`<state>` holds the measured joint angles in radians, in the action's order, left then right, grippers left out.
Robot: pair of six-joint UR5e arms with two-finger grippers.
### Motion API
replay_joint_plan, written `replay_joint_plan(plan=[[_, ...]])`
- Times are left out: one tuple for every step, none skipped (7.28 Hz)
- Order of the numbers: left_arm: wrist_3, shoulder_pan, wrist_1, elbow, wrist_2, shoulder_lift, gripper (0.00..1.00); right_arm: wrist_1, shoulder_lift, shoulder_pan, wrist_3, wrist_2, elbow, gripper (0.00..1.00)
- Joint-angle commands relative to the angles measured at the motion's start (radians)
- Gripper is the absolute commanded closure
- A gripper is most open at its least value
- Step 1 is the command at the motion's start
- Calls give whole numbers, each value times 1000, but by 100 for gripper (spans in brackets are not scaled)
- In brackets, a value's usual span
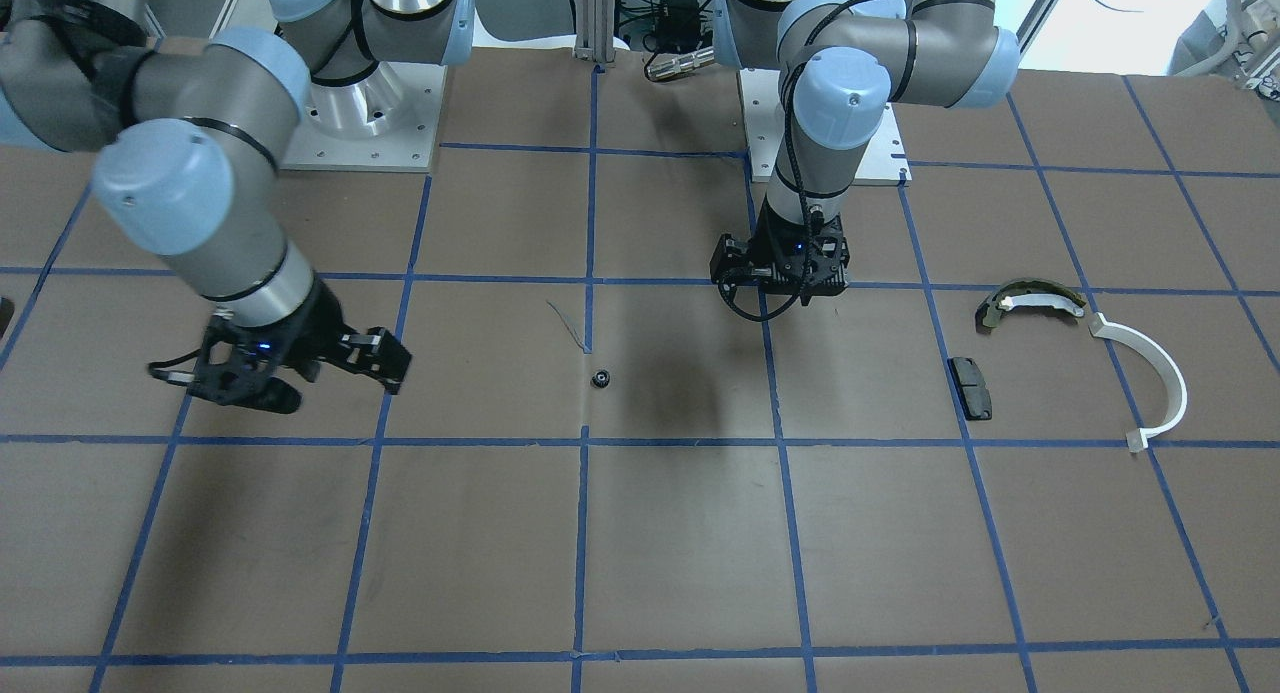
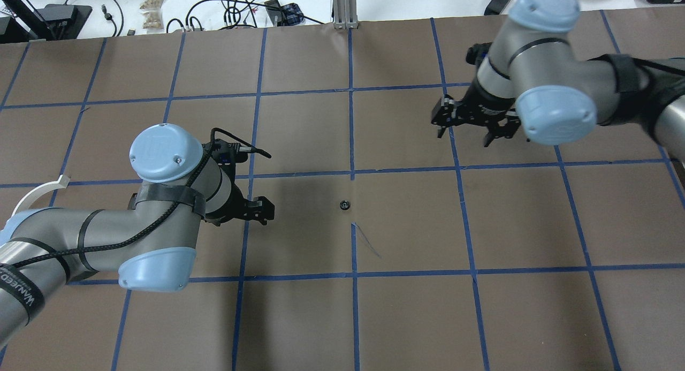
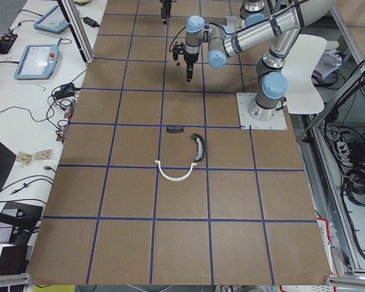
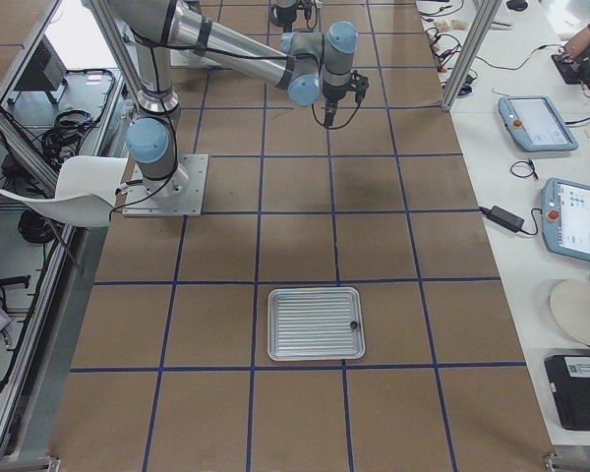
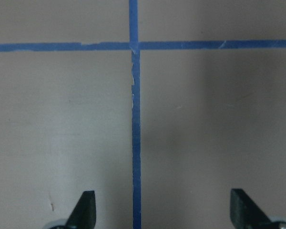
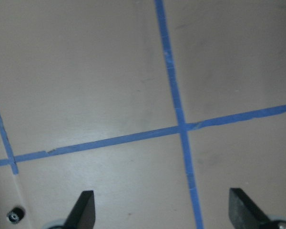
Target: Place bearing gear from tray to pile
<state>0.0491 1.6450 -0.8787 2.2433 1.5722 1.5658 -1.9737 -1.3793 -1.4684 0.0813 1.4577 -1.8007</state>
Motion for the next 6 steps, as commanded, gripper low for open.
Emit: replay_joint_plan(plan=[[8,91,36,10,2,49,0,42,-32,243,-383,76,1,0],[6,142,126,12,-14,86,0,33,-27,349,-549,78,3,0],[2,183,145,4,-35,124,0,23,-21,459,-693,76,4,0],[9,235,232,-1,-40,163,0,3,-9,559,-821,76,7,0],[17,252,330,-31,-44,218,0,-60,35,626,-947,76,14,1],[31,260,331,-89,-55,273,0,-113,105,675,-1039,76,49,3]])
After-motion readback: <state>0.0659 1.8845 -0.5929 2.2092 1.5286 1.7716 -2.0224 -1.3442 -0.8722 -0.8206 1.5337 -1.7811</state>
